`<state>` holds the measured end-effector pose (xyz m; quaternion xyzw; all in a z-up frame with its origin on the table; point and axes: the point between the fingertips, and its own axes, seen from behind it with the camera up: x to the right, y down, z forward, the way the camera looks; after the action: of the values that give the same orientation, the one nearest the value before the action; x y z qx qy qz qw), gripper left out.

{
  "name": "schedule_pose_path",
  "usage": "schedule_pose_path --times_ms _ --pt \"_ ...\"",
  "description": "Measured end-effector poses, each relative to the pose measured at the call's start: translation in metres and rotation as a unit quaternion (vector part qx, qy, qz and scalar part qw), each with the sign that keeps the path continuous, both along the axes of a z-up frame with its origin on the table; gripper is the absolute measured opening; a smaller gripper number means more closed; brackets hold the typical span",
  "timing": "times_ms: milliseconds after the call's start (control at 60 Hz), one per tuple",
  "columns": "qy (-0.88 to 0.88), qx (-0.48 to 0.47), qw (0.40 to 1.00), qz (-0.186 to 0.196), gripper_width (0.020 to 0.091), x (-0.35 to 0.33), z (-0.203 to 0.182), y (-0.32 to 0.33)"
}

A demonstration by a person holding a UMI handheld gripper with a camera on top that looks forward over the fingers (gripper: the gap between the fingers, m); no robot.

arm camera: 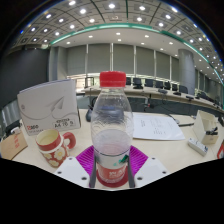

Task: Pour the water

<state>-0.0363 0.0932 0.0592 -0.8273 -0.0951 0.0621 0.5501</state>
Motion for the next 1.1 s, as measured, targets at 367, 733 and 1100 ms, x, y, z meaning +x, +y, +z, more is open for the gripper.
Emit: schedule_pose_path --times_ms 367,733,1100 --pt "0.007 -0.067 0.996 -0.057 0.0858 0.007 0.033 -0.065" --pt "-0.03 -0.126 0.985 -0.115 0.0857 -0.033 0.123 -0.261" --pt "-0.06 -0.108 0.986 -0.113 0.0861 -0.067 0.157 -0.329"
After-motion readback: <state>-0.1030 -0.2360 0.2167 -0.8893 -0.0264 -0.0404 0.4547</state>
